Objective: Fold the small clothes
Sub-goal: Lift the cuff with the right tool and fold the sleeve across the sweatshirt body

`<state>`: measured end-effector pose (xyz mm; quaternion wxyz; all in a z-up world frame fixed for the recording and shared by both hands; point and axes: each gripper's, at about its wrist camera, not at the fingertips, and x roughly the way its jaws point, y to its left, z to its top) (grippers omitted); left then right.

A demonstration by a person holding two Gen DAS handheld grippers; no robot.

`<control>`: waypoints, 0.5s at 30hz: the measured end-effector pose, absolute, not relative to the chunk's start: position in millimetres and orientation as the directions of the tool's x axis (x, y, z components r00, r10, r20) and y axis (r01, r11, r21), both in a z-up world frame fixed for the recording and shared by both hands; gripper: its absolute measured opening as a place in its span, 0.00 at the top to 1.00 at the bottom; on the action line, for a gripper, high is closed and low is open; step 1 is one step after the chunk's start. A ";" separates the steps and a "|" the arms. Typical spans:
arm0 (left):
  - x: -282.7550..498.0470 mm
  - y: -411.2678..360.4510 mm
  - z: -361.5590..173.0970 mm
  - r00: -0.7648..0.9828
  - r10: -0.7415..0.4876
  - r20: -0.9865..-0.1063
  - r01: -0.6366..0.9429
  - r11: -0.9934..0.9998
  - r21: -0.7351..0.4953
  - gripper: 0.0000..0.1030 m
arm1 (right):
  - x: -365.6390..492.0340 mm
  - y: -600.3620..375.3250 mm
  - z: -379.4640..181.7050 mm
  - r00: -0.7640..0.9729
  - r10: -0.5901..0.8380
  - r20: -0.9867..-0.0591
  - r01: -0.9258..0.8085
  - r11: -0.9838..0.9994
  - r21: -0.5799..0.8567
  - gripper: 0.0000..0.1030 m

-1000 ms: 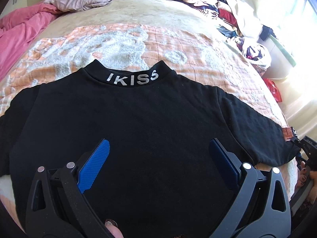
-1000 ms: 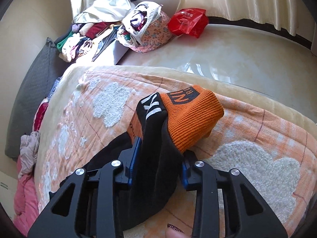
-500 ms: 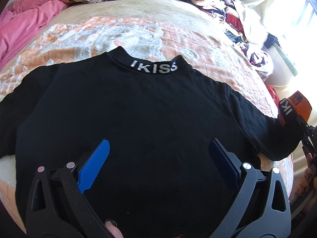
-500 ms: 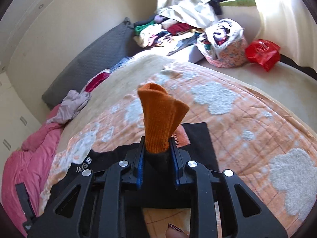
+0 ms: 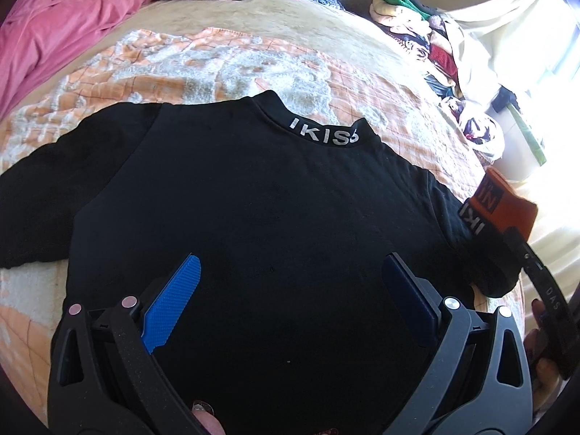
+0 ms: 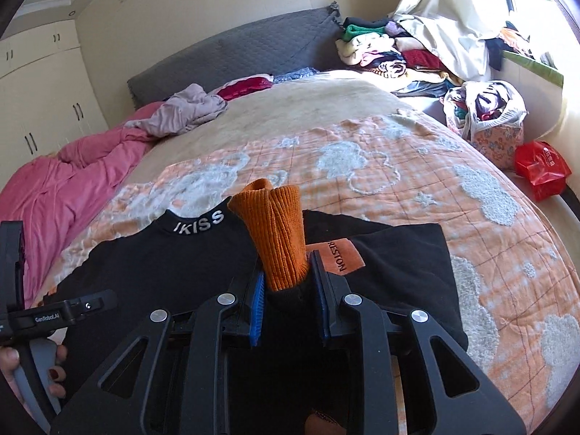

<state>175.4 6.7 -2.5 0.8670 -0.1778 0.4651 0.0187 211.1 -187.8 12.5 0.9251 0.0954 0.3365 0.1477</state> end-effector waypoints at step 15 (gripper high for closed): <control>172.5 -1.4 -12.5 0.529 -0.242 -0.813 -0.183 0.904 -0.388 0.09 | 205.6 -175.3 13.1 0.627 0.532 -0.569 -0.334 0.844 0.420 0.53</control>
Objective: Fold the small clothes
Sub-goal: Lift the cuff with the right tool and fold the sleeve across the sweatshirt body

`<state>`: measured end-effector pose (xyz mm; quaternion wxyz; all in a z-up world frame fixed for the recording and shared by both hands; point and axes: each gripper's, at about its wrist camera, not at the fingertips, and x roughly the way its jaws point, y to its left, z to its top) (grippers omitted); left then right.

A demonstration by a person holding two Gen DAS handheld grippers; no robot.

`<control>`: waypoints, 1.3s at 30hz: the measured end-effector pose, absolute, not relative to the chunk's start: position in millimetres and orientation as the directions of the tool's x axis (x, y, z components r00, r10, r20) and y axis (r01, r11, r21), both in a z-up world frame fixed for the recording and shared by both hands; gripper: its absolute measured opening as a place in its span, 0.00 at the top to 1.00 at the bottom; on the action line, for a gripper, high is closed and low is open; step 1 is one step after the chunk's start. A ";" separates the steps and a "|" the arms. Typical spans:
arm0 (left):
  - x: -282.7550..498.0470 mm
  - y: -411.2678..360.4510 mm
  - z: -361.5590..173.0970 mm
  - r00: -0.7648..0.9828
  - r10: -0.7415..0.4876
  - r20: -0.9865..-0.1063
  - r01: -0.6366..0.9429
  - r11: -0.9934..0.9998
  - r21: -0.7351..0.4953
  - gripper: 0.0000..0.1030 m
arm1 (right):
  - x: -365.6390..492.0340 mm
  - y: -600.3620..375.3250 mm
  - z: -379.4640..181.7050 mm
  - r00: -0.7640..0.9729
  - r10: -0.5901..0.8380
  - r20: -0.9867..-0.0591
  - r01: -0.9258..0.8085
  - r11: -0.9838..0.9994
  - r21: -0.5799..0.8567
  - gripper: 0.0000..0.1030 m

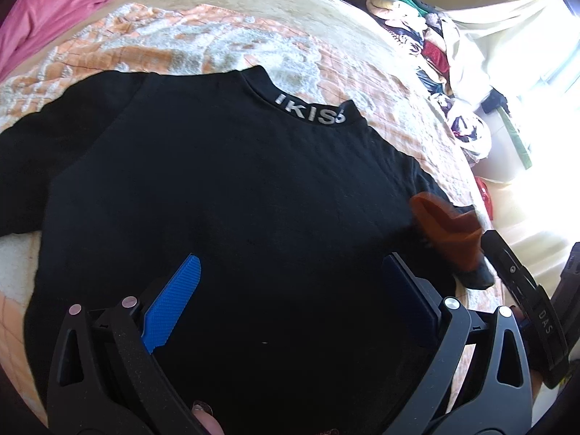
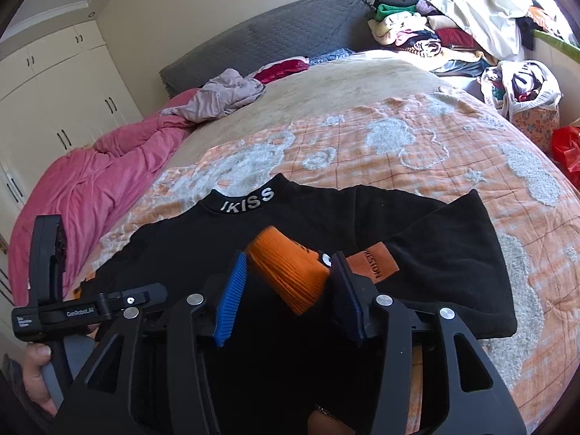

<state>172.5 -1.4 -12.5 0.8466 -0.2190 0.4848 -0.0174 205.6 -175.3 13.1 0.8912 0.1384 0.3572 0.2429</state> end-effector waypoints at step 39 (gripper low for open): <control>217.6 -109.8 -40.2 0.418 -0.552 -0.722 0.025 0.801 -0.598 0.94 | 218.4 -279.9 -2.9 0.687 0.270 -0.675 0.064 0.903 0.426 0.33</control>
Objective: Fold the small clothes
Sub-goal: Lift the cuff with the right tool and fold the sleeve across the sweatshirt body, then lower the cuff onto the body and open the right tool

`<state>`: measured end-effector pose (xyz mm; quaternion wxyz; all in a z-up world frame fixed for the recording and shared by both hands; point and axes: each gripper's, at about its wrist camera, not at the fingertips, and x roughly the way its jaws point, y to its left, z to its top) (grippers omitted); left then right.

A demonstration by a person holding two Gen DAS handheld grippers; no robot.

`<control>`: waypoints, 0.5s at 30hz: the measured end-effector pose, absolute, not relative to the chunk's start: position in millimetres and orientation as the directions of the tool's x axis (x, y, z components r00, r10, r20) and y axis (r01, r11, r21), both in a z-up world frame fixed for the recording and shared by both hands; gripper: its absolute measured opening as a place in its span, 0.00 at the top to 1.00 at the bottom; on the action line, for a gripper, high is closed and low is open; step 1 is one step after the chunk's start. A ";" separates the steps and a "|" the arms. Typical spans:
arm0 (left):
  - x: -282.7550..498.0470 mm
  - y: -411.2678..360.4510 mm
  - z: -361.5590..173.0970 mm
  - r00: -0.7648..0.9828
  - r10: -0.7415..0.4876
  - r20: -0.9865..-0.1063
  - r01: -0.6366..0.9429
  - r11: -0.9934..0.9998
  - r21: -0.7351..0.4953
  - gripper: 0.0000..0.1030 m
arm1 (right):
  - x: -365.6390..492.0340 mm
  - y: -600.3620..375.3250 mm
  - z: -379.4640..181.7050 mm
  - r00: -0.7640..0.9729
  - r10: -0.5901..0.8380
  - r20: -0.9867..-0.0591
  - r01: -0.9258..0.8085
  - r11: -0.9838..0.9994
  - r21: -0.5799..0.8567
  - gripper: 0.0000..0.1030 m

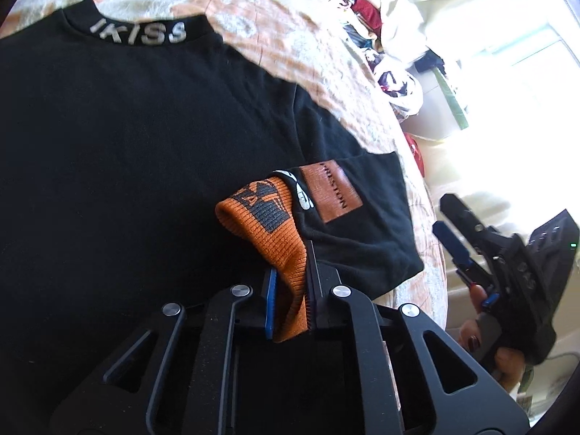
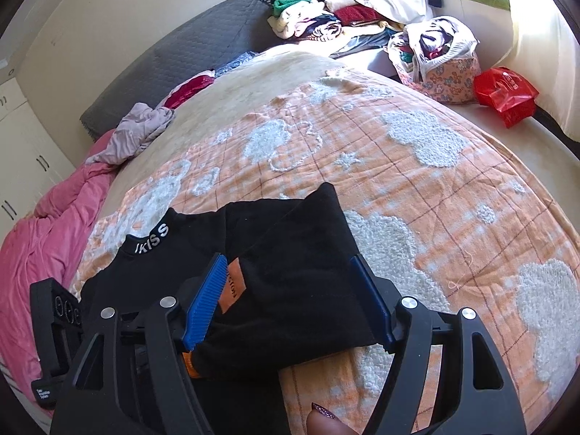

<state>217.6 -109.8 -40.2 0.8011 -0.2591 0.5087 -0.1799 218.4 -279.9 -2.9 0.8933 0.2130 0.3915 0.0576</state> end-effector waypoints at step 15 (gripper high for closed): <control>183.2 7.4 52.4 0.678 -0.343 -0.650 -0.014 0.878 -0.478 0.96 | 220.5 -277.0 -5.2 0.685 0.241 -0.687 0.076 0.915 0.396 0.34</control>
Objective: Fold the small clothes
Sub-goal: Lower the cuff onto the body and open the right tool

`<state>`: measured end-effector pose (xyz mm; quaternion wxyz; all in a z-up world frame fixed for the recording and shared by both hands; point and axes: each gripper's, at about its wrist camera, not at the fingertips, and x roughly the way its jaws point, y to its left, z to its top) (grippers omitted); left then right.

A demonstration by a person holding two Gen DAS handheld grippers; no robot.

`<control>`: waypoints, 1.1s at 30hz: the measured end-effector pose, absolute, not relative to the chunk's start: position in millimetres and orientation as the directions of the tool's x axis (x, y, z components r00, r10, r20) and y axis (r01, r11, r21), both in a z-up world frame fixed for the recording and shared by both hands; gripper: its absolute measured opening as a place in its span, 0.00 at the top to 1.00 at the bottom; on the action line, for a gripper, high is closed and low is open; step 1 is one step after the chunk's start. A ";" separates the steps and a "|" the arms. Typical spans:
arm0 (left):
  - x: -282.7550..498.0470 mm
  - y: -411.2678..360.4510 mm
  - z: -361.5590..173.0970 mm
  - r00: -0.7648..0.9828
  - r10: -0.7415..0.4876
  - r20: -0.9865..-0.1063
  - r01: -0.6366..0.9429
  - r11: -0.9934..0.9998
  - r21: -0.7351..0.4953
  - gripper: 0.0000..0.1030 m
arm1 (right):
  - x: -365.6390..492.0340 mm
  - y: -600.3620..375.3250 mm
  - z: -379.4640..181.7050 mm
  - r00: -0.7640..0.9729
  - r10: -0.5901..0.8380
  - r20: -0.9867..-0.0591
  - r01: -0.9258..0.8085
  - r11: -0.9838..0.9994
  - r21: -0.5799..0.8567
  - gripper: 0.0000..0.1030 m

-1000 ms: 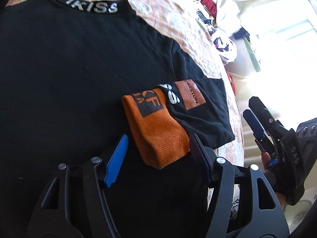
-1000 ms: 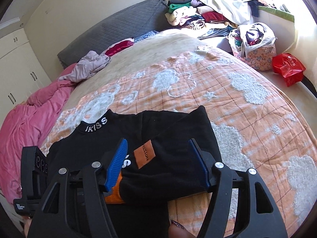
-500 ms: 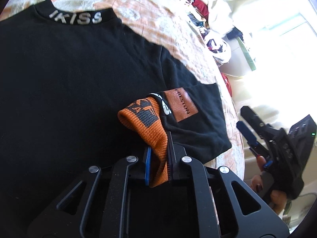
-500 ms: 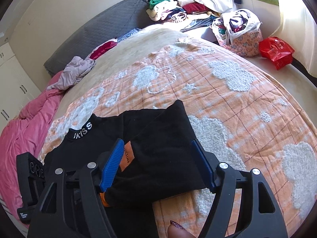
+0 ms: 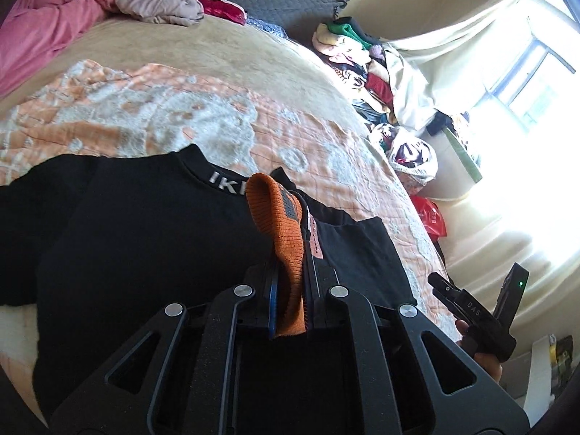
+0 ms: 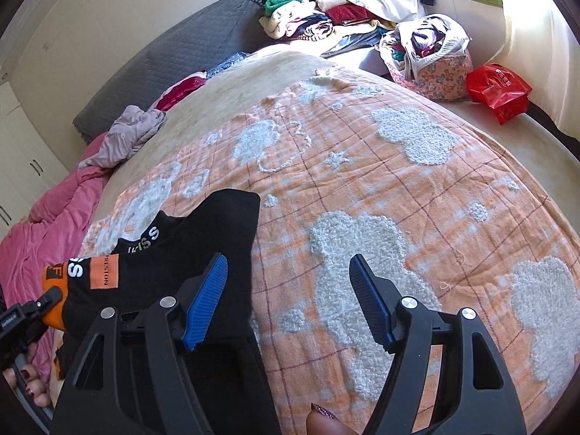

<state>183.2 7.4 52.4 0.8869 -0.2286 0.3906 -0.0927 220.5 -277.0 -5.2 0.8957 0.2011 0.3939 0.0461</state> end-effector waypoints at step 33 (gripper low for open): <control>146.7 81.7 17.5 0.658 -0.192 -0.729 -0.164 0.907 -0.387 0.92 | 220.3 -204.2 -12.4 0.652 0.270 -0.708 -0.103 0.957 0.270 0.34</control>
